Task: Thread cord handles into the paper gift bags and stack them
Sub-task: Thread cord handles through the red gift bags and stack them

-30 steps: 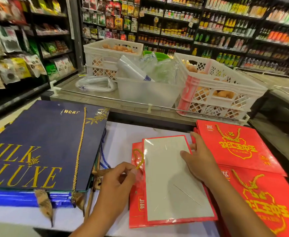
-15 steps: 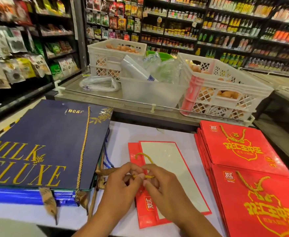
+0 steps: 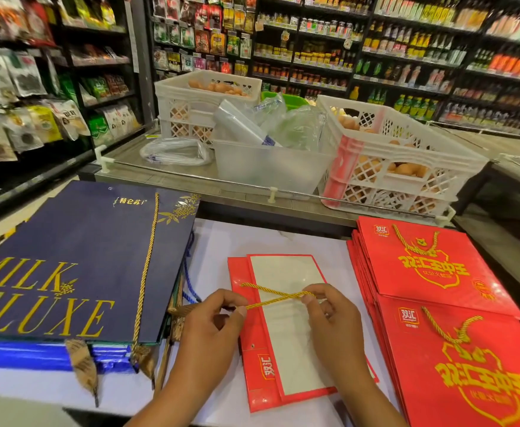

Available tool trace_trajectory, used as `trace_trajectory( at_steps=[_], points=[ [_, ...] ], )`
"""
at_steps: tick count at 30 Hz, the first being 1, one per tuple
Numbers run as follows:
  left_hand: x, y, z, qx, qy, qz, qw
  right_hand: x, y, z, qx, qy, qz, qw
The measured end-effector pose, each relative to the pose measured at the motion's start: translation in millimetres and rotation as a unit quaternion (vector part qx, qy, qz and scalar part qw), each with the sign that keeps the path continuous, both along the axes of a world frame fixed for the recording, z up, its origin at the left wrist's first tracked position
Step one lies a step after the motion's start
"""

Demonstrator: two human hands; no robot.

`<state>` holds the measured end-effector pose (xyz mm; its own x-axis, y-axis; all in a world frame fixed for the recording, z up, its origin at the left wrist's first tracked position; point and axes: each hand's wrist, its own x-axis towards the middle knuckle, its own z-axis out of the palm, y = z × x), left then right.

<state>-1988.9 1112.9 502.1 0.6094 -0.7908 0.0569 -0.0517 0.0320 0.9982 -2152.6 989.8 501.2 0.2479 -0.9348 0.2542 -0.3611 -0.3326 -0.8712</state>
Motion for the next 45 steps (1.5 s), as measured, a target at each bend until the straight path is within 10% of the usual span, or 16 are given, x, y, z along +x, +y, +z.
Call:
trace_trajectory(
  at_steps=[6, 10, 28, 45],
  points=[
    [0, -2, -3, -0.015, -0.015, -0.026, 0.999, 10, 32, 17, -0.179, 0.127, 0.113, 0.969],
    [-2, -3, -5, -0.014, -0.056, -0.062, 0.996, 31, 52, 17, -0.094, 0.188, 0.231, 0.95],
    [0, -12, -11, 0.088, -0.134, 0.04, 0.986, 10, 10, 5, 0.081, -0.023, 0.098, 0.992],
    [4, -9, -5, 0.047, -0.012, -0.006, 0.999, 23, 6, -3, -0.009, 0.003, 0.199, 0.98]
  ],
)
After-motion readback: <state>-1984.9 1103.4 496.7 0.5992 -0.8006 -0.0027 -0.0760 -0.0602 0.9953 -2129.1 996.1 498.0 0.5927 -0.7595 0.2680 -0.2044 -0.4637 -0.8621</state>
